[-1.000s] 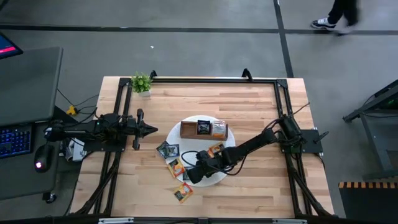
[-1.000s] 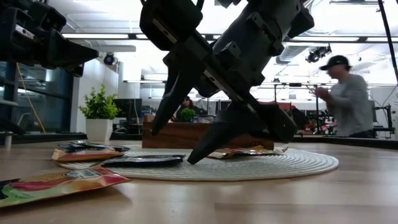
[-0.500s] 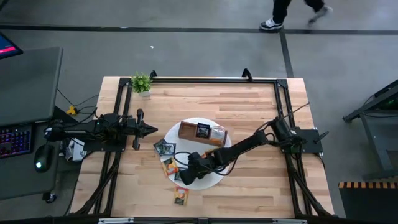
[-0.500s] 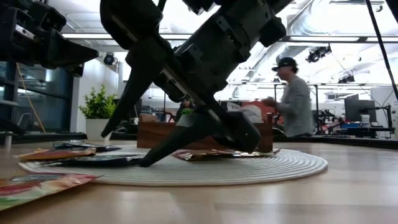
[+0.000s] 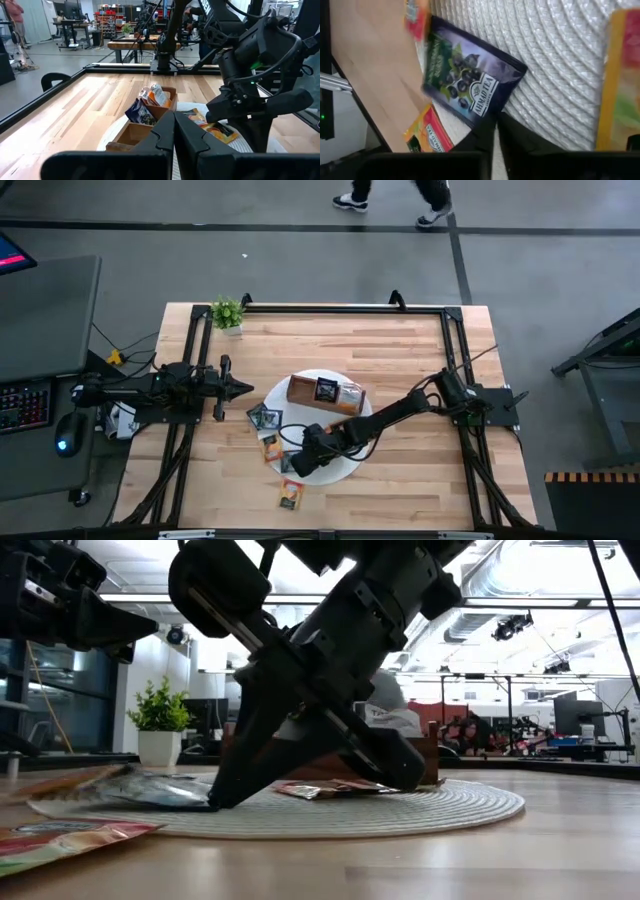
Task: Pick & Place Tea
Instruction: Put the blue tea bag into the middle section of the wooden organizer
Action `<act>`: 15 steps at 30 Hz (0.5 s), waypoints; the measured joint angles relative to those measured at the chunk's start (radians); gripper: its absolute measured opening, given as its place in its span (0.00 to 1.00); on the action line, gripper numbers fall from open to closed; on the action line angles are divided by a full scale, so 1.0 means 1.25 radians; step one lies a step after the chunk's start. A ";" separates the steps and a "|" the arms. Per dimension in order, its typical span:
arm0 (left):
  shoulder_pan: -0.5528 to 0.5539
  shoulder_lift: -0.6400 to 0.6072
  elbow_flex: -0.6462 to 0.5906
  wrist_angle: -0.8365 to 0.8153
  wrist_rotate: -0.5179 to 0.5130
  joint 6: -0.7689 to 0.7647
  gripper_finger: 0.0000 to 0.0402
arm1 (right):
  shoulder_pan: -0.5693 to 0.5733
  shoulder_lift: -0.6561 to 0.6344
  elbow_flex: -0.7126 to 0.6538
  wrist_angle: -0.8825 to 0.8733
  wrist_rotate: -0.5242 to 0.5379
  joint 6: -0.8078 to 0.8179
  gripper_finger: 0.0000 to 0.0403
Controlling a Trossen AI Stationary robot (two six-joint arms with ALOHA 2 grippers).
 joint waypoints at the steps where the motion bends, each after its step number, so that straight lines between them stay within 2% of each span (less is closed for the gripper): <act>1: 0.000 0.000 0.000 0.000 0.000 0.000 0.00 | -0.001 0.000 0.000 0.000 0.000 -0.006 0.03; 8: 0.000 0.000 0.000 0.000 0.000 0.000 0.00 | -0.001 -0.001 0.000 -0.004 0.005 -0.017 0.00; 15: 0.000 0.000 0.000 0.000 0.000 0.000 0.00 | -0.001 -0.042 0.008 -0.094 0.080 -0.051 0.00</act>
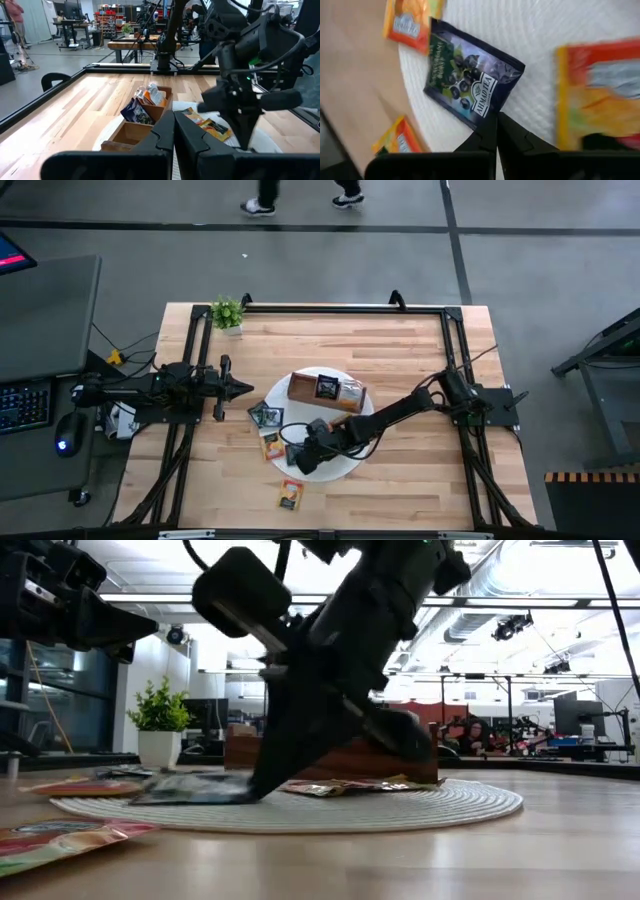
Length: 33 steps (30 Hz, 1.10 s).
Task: Pick & Place Tea
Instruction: Put the blue tea bag into the middle section of the wooden organizer
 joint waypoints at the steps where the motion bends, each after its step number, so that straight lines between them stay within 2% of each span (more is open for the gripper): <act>1: 0.000 0.000 0.000 0.000 0.000 0.000 0.00 | 0.000 -0.009 0.008 -0.028 0.010 -0.008 0.00; 10: 0.000 0.000 0.000 0.000 0.001 0.000 0.00 | 0.000 -0.056 0.116 -0.260 0.101 -0.120 0.00; 18: 0.000 0.000 0.000 0.000 0.001 0.000 0.00 | -0.011 -0.059 0.272 -0.571 0.225 -0.252 0.00; 27: 0.000 0.000 0.000 0.000 0.001 0.000 0.00 | -0.056 -0.060 0.409 -0.841 0.355 -0.478 0.00; 33: 0.000 0.000 0.000 0.000 0.001 0.000 0.00 | -0.097 -0.060 0.436 -0.904 0.389 -0.663 0.00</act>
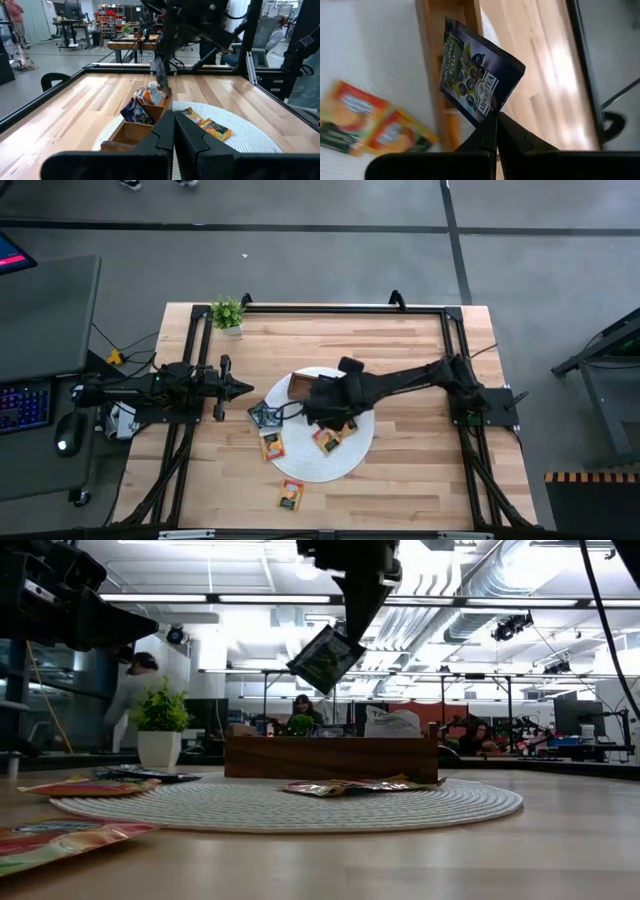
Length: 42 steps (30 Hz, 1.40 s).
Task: Pick & Place Tea
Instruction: Put the blue tea bag into the middle section of the wooden organizer
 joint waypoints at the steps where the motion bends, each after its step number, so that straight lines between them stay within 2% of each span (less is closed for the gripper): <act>1: 0.000 0.000 0.000 0.000 0.000 0.000 0.00 | -0.006 0.000 0.000 -0.001 0.002 -0.034 0.00; 7: 0.000 0.000 0.000 0.000 0.000 0.000 0.00 | -0.036 0.002 -0.002 0.000 0.039 -0.211 0.00; 13: 0.000 0.000 0.000 0.000 0.000 0.000 0.00 | -0.051 0.002 -0.058 0.042 0.041 -0.356 0.00; 25: 0.000 0.000 0.000 0.000 0.000 0.000 0.00 | -0.048 0.005 -0.167 0.146 0.031 -0.503 0.00; 30: 0.000 0.000 0.000 0.000 0.000 0.000 0.00 | -0.050 0.005 -0.184 0.175 0.010 -0.530 0.00; 42: 0.000 0.000 0.000 0.000 0.000 0.000 0.00 | -0.090 0.007 -0.184 0.185 -0.083 -0.481 0.00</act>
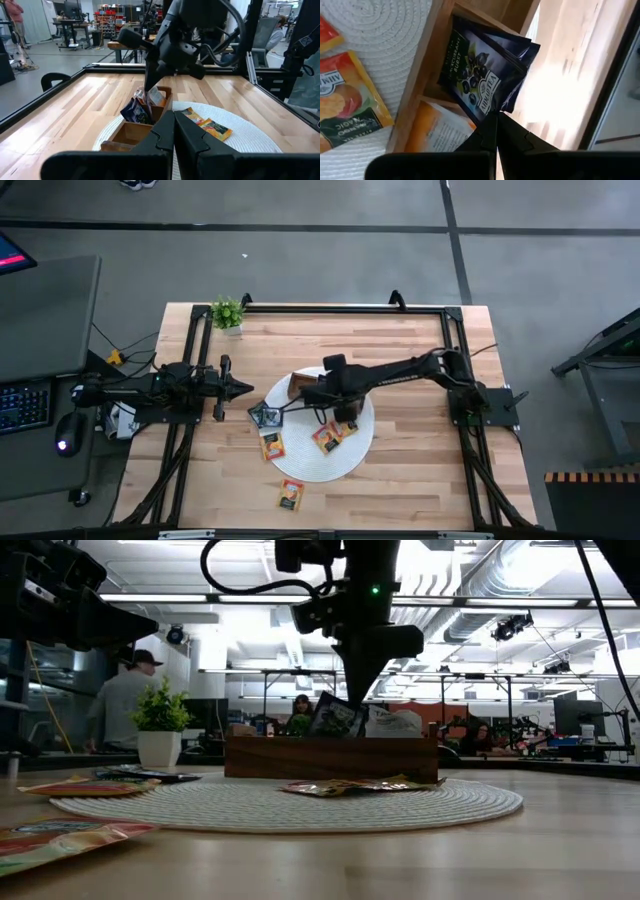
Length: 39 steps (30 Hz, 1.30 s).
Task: Pick & Place Tea
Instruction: Put the blue tea bag into the middle section of the wooden organizer
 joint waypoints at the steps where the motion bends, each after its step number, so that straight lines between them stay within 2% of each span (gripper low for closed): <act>1: 0.000 0.000 0.000 0.000 0.000 0.000 0.00 | -0.003 0.001 0.000 0.000 -0.006 0.004 0.00; 9: 0.000 0.000 0.000 0.000 0.000 0.000 0.00 | -0.025 0.003 0.000 0.017 -0.029 0.012 0.00; 21: 0.000 0.000 0.000 0.000 0.000 0.000 0.00 | -0.027 0.018 0.000 0.000 -0.035 -0.059 0.00; 31: 0.000 0.000 0.000 0.000 0.000 0.000 0.00 | -0.028 0.020 0.000 0.038 -0.062 -0.022 0.00; 35: 0.000 0.000 0.000 0.000 0.000 0.000 0.00 | -0.028 0.020 0.000 0.038 -0.062 0.014 0.05; 39: 0.000 0.000 0.000 0.000 0.000 0.000 0.00 | -0.028 0.020 0.000 0.039 -0.064 0.045 0.15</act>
